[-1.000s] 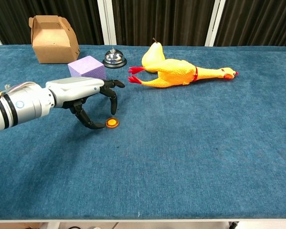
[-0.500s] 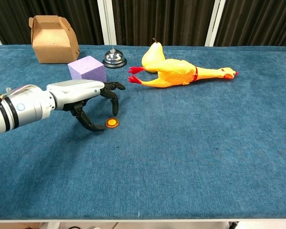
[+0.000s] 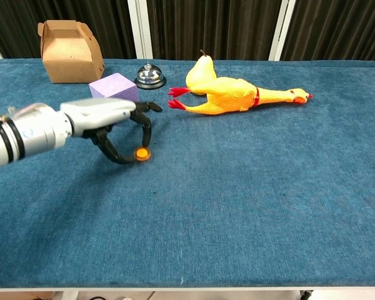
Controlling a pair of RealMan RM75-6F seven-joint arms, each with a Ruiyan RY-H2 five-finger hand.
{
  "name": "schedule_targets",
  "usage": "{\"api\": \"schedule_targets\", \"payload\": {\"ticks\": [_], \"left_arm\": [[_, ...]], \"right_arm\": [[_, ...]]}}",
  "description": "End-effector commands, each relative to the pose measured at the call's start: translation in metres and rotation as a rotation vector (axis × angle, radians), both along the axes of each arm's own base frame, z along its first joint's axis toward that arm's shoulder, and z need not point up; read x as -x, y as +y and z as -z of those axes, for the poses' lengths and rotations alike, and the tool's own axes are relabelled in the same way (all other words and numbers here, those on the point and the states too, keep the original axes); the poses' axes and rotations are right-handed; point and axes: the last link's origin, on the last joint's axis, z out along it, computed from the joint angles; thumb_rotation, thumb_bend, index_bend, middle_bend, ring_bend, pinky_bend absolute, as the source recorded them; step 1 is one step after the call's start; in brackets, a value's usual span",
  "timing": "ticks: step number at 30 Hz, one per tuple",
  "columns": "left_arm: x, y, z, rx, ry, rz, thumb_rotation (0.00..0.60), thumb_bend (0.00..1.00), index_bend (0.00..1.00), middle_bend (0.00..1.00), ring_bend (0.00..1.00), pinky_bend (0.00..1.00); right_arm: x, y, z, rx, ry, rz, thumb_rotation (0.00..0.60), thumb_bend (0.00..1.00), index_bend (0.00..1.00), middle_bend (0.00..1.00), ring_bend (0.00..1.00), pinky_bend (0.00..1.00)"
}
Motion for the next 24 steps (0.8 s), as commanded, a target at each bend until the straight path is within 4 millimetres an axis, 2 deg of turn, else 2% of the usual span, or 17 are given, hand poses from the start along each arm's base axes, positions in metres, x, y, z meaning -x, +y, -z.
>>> {"api": "schedule_targets", "payload": {"ticks": [1,7,16,19,24], "left_arm": [[-0.006,0.009,-0.025,-0.041,0.031,0.025,0.600,0.33,0.50,0.00,0.00,0.15],[-0.020,0.020,-0.084,-0.135,0.109,0.073,0.600,0.33,0.50,0.00,0.00,0.15],[-0.063,0.023,-0.192,-0.363,0.269,0.158,0.600,0.33,0.50,0.00,0.00,0.15],[-0.077,0.023,-0.221,-0.429,0.321,0.160,0.600,0.33,0.50,0.00,0.00,0.15],[-0.094,0.018,-0.254,-0.498,0.376,0.149,0.600,0.33,0.51,0.00,0.00,0.15]], "right_arm": [[0.000,0.000,0.000,0.001,0.000,-0.001,0.600,0.92,0.15,0.15,0.17,0.16],[0.001,0.000,-0.001,0.002,-0.007,0.005,0.600,0.92,0.15,0.15,0.17,0.16],[0.000,0.001,-0.001,0.004,-0.010,0.003,0.600,0.92,0.15,0.15,0.17,0.16],[0.000,0.002,-0.002,0.007,-0.015,0.006,0.600,0.92,0.15,0.15,0.17,0.16],[0.000,0.002,-0.002,0.007,-0.017,0.006,0.600,0.92,0.15,0.15,0.17,0.16]]}}
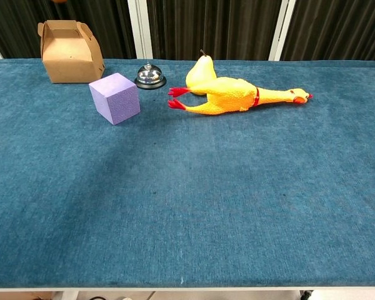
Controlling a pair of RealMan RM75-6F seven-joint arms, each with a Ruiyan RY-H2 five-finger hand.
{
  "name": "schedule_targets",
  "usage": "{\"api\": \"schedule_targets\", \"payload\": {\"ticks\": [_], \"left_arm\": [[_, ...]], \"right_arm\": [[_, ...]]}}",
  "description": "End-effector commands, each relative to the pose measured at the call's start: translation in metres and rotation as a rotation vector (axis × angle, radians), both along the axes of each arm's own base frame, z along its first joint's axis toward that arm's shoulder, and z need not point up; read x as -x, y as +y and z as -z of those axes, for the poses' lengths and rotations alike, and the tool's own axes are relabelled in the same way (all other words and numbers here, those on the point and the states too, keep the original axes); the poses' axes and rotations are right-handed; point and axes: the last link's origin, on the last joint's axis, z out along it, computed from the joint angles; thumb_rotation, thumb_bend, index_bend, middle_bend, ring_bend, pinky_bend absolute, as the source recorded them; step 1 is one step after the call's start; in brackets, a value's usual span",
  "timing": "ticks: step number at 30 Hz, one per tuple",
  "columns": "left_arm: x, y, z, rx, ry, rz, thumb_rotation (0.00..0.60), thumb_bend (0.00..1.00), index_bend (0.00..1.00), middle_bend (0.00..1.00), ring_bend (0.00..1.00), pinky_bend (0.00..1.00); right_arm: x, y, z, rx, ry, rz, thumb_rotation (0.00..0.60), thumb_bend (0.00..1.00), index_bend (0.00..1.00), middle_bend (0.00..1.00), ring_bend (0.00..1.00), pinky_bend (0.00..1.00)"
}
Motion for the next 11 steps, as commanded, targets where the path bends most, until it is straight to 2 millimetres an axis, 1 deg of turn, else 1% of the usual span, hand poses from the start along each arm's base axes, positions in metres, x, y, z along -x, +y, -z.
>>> {"api": "schedule_targets", "payload": {"ticks": [1,5,11], "left_arm": [[-0.023,-0.005,-0.026,-0.063,0.013,0.014,0.600,0.33,0.51,0.00,0.00,0.15],[-0.029,-0.009,-0.037,-0.084,0.026,0.008,0.600,0.33,0.50,0.00,0.00,0.15],[-0.028,-0.007,-0.037,-0.086,0.034,-0.008,0.600,0.33,0.51,0.01,0.00,0.15]], "right_arm": [[0.000,0.000,0.000,-0.001,0.001,-0.001,0.600,0.92,0.15,0.15,0.17,0.16],[-0.001,0.000,0.000,-0.001,0.003,-0.003,0.600,0.92,0.15,0.15,0.17,0.16],[0.000,0.000,-0.001,0.003,0.001,0.000,0.600,0.92,0.15,0.15,0.17,0.16]]}}
